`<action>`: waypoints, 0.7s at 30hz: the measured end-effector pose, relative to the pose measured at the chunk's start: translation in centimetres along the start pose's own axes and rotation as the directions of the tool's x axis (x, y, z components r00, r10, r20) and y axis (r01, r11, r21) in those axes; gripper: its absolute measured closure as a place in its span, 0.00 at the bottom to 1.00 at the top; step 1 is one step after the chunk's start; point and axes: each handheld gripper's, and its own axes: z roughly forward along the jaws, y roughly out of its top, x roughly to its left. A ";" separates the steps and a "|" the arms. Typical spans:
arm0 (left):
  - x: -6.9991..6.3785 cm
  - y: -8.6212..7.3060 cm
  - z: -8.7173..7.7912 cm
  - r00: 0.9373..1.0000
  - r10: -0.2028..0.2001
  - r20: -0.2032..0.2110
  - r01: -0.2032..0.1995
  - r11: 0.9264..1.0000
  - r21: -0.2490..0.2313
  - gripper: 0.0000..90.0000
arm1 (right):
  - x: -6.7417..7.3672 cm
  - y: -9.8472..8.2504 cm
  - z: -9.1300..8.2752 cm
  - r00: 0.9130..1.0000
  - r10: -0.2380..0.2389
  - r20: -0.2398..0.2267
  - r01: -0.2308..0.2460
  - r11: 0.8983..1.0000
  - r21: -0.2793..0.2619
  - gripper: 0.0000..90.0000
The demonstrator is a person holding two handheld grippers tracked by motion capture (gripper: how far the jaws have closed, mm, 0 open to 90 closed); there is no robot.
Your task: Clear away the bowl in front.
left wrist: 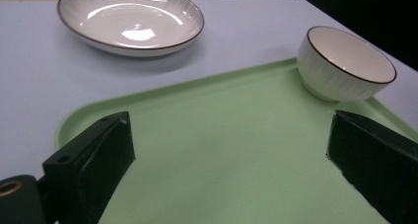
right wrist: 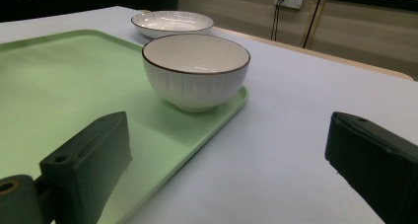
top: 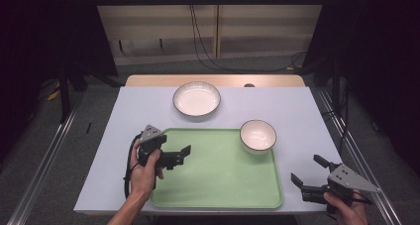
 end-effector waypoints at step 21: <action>0.4 -4.7 -6.0 0.995 0.041 -0.093 -0.044 0.998 -0.034 0.02 | 0.0 0.0 0.0 1.000 0.004 0.001 -0.004 1.000 0.004 0.03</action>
